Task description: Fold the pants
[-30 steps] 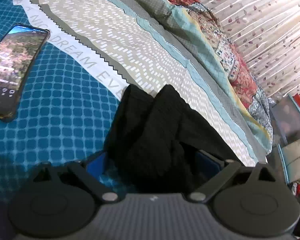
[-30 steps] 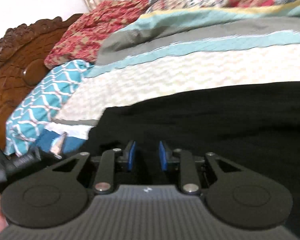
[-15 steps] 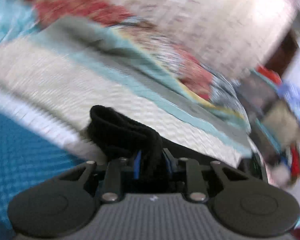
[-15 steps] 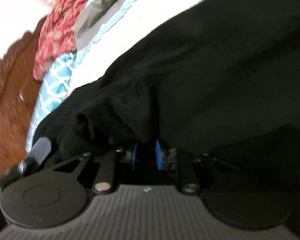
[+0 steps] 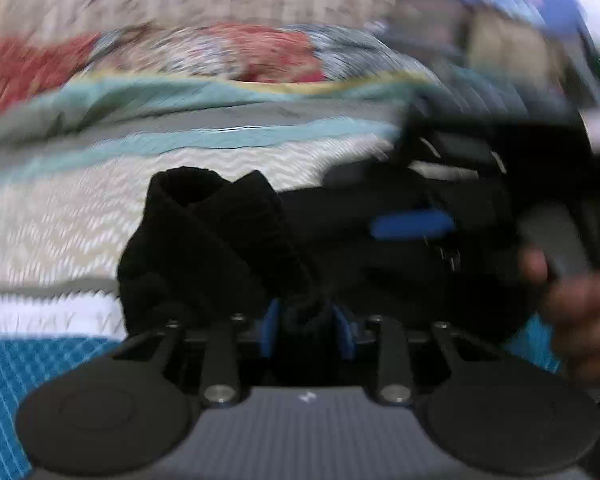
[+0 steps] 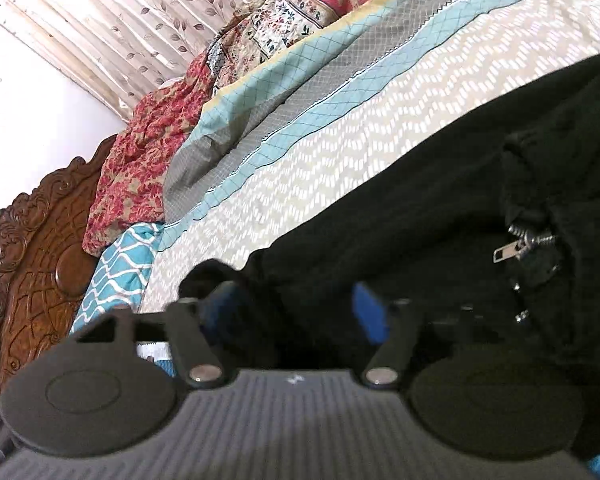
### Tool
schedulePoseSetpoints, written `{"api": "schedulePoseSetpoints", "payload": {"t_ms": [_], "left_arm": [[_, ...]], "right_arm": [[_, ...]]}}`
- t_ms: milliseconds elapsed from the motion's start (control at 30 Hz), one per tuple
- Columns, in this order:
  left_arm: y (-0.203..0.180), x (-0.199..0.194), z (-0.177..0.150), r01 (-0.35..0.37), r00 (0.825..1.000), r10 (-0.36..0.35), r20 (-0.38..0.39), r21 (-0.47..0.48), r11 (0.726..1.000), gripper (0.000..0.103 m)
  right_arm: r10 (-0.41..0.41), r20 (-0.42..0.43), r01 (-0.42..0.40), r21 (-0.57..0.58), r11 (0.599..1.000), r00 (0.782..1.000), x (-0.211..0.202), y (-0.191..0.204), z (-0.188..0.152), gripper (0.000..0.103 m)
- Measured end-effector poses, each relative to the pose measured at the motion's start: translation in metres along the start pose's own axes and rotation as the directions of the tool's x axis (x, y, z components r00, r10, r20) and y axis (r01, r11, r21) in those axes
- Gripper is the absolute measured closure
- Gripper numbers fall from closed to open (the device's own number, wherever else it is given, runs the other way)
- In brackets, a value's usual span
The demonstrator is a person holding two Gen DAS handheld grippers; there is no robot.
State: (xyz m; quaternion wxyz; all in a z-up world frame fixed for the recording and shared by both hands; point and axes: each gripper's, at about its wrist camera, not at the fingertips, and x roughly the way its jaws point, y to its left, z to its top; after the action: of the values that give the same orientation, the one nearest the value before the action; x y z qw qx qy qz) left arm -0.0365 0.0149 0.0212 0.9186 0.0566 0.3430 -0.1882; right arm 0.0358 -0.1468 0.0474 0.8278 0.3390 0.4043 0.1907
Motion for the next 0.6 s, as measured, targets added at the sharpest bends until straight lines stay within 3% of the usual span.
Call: {"api": "schedulePoseSetpoints", "payload": {"t_ms": [100,200,267,333,467,600], "left_arm": [[-0.027,-0.006,-0.006,-0.003,1.000,0.002,0.010,0.136,0.991,0.045],[-0.036,-0.024,-0.015,0.005,1.000,-0.008,0.016,0.208,0.978,0.046],[-0.030,-0.041,-0.022,0.038,0.999,-0.042,0.013,0.197,0.980,0.045],[-0.015,-0.059,-0.028,0.092,0.995,-0.095,0.014,0.132,0.987,0.045],[0.023,-0.092,-0.041,0.102,0.994,-0.100,0.031,-0.063,0.993,0.045],[0.071,-0.106,-0.040,0.090,0.995,-0.072,0.071,-0.299,0.950,0.045]], "right_arm": [[0.006,-0.031,-0.008,-0.048,0.999,0.999,0.008,0.006,-0.006,0.019],[-0.025,-0.081,0.015,-0.120,0.993,0.996,0.019,0.002,-0.005,0.018],[-0.034,-0.116,0.018,-0.141,0.990,0.993,0.027,0.002,-0.010,0.017],[-0.037,-0.132,0.018,-0.142,0.990,0.991,0.029,-0.003,-0.008,0.017],[-0.034,-0.156,0.010,-0.154,0.988,0.987,0.035,0.001,-0.007,0.017],[-0.017,-0.173,-0.018,-0.196,0.980,0.985,0.043,0.017,-0.010,0.017]]}}
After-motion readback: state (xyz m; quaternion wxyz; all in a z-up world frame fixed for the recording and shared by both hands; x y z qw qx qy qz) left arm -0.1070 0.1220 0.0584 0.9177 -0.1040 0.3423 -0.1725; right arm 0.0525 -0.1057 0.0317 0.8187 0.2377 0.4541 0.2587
